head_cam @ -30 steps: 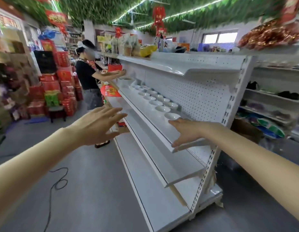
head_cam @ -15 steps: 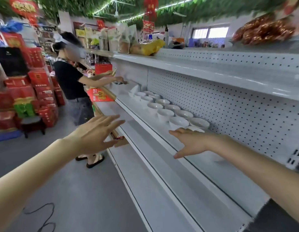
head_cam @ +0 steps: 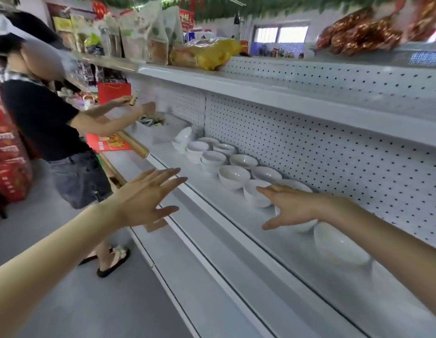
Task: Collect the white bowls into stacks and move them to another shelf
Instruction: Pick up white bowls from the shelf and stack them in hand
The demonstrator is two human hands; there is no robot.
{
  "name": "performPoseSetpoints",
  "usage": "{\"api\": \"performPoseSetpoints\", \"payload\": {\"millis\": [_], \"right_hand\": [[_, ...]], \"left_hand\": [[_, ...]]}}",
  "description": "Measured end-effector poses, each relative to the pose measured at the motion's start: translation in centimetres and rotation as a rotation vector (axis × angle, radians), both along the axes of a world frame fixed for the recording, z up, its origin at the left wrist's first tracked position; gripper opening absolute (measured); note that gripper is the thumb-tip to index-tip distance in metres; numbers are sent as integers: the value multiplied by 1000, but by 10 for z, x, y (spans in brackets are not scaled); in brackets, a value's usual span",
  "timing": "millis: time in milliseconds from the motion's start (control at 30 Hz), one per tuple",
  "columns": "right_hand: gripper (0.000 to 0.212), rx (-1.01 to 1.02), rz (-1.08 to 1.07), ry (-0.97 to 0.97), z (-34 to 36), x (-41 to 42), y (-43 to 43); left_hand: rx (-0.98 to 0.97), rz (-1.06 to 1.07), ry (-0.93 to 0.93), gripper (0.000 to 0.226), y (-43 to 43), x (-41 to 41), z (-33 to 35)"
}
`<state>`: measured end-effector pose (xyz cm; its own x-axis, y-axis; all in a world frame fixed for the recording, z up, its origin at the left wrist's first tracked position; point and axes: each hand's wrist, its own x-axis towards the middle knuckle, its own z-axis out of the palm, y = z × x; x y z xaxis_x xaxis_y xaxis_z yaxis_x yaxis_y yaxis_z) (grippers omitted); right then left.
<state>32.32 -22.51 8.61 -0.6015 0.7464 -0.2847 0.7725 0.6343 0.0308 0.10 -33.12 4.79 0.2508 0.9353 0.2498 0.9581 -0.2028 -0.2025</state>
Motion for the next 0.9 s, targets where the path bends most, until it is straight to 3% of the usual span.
{"api": "performPoseSetpoints", "payload": {"millis": [233, 600, 733, 900], "right_hand": [[101, -89, -23, 103, -43, -89, 133], [104, -131, -196, 317, -57, -201, 272], [113, -113, -401, 417, -93, -220, 297], [107, -36, -626, 573, -125, -238, 296]], "left_hand": [[-56, -31, 131, 72, 149, -86, -13], [-86, -225, 26, 76, 339, -183, -38], [-124, -377, -6, 75, 407, -204, -64], [-179, -531, -122, 73, 449, -221, -93]]}}
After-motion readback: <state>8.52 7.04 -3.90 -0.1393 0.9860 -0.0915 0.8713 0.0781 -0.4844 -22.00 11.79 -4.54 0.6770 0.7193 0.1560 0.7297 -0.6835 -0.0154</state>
